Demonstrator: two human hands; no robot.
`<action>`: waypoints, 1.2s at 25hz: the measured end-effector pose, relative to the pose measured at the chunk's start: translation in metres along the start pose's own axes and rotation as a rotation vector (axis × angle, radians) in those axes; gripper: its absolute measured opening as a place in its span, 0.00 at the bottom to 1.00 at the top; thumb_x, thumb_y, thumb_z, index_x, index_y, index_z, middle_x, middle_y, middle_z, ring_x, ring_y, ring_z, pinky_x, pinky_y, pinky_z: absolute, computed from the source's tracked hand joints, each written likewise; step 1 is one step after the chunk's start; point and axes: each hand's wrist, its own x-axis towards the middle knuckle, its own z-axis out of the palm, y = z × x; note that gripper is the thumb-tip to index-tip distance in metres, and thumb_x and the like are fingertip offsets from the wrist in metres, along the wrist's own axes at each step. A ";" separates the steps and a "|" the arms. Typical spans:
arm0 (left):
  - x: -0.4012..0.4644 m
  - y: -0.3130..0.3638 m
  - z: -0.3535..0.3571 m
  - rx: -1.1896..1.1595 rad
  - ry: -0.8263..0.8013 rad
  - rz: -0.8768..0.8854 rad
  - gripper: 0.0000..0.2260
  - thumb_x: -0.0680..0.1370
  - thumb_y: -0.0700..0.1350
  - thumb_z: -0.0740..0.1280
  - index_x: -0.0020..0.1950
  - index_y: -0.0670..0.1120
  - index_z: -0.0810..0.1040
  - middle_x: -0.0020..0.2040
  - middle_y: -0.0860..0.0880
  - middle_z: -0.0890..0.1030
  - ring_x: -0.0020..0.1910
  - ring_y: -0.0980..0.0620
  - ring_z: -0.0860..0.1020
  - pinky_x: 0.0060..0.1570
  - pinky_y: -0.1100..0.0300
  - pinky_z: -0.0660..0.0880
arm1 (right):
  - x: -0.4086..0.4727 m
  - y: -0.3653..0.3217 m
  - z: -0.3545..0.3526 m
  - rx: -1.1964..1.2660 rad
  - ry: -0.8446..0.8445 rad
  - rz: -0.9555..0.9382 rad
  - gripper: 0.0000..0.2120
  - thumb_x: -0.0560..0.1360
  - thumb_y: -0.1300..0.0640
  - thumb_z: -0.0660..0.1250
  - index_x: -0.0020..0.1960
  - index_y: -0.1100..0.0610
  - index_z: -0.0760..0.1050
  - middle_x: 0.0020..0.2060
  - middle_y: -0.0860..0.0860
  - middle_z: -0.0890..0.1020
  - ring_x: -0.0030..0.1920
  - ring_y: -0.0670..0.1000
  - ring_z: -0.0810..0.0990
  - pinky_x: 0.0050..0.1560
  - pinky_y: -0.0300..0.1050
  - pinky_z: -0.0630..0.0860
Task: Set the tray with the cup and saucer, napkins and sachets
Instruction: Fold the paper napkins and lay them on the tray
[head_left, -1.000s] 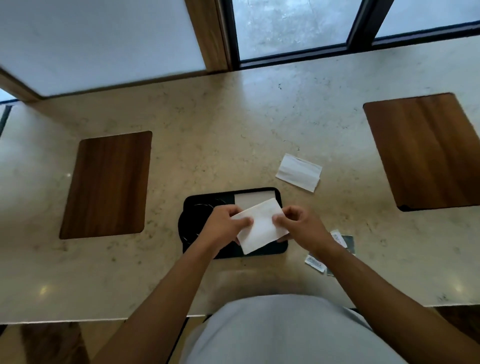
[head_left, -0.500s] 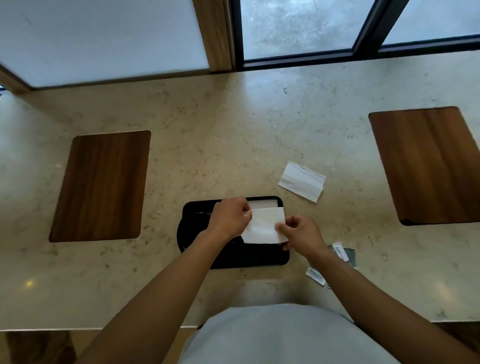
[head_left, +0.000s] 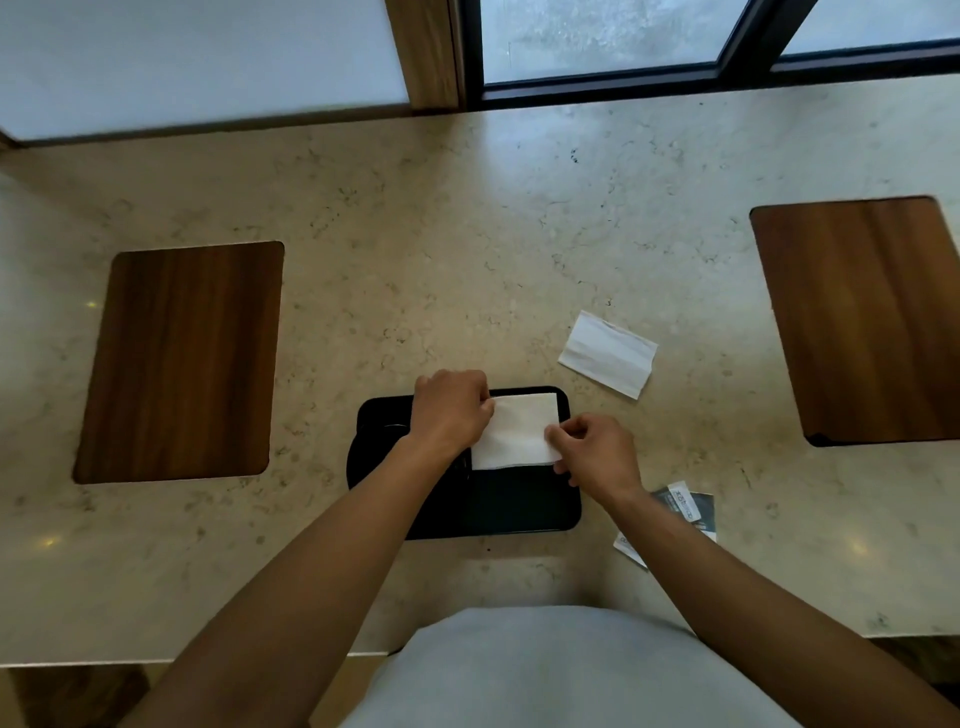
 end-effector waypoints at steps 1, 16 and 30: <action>0.002 -0.001 0.001 0.009 0.000 -0.001 0.08 0.80 0.52 0.65 0.50 0.51 0.82 0.47 0.51 0.84 0.50 0.47 0.79 0.55 0.50 0.68 | 0.002 -0.001 0.000 -0.035 0.010 0.003 0.06 0.79 0.49 0.70 0.44 0.50 0.81 0.31 0.48 0.85 0.29 0.44 0.84 0.32 0.43 0.81; 0.012 -0.005 0.003 0.069 -0.018 0.040 0.06 0.78 0.53 0.68 0.45 0.51 0.80 0.46 0.51 0.83 0.49 0.47 0.79 0.54 0.51 0.68 | 0.007 -0.001 0.002 -0.213 0.047 -0.015 0.08 0.77 0.47 0.71 0.46 0.51 0.81 0.40 0.46 0.82 0.39 0.43 0.80 0.41 0.43 0.78; 0.019 0.002 -0.002 0.090 0.078 0.071 0.12 0.78 0.57 0.67 0.46 0.49 0.79 0.46 0.49 0.80 0.49 0.47 0.77 0.52 0.50 0.71 | 0.015 0.005 -0.013 -0.088 0.130 -0.038 0.10 0.75 0.46 0.72 0.39 0.50 0.78 0.34 0.44 0.81 0.36 0.44 0.80 0.36 0.41 0.73</action>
